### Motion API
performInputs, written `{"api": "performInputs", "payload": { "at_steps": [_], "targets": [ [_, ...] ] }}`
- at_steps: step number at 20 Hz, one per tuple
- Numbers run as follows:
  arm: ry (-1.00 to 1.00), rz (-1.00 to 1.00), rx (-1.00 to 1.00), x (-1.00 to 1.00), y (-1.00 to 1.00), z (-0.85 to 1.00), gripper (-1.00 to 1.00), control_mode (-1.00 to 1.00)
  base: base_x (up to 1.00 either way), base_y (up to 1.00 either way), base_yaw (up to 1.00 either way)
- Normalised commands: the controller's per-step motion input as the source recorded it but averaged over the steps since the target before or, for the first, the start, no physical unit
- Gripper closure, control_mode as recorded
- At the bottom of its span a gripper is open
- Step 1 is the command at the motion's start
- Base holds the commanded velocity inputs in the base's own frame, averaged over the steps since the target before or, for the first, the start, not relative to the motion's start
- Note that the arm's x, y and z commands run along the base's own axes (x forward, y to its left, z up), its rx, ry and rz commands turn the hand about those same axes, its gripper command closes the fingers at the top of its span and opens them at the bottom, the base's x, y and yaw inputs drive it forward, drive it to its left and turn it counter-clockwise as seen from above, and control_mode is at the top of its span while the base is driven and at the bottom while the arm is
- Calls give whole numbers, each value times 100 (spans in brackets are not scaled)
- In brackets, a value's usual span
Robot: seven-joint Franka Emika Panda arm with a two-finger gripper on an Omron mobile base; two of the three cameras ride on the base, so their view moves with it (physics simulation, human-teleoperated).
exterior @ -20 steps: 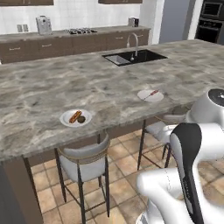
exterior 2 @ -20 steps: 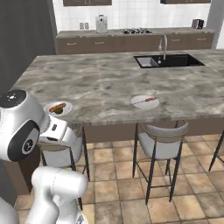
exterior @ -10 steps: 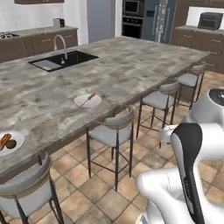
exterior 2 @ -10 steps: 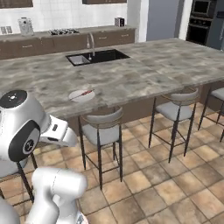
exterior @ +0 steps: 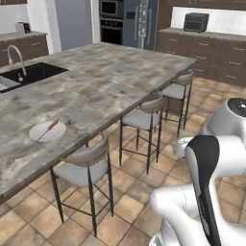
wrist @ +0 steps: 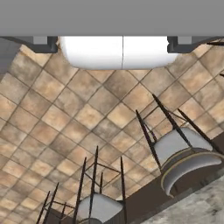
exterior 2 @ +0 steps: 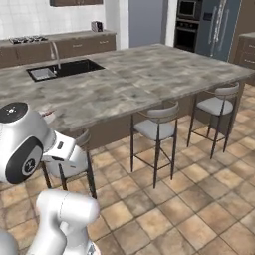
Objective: Pick up the kiwi and banana from the fridge and place one fruit on each plate on the dining counter.
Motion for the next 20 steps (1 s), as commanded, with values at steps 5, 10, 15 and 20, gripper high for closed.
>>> {"api": "performInputs", "payload": {
  "at_steps": [5, 10, 15, 20],
  "targets": [
    [0, 0, 0, 0, 0, 0, -100, 100, 82, -100, -19],
    [0, 0, 0, 0, 0, 0, -100, 100, 89, -100, -20],
    [0, 0, 0, 0, 0, 0, -100, 100, 93, -100, -19],
    [0, 0, 0, 0, 0, 0, -100, 100, 94, -100, -17]
  ]
}}
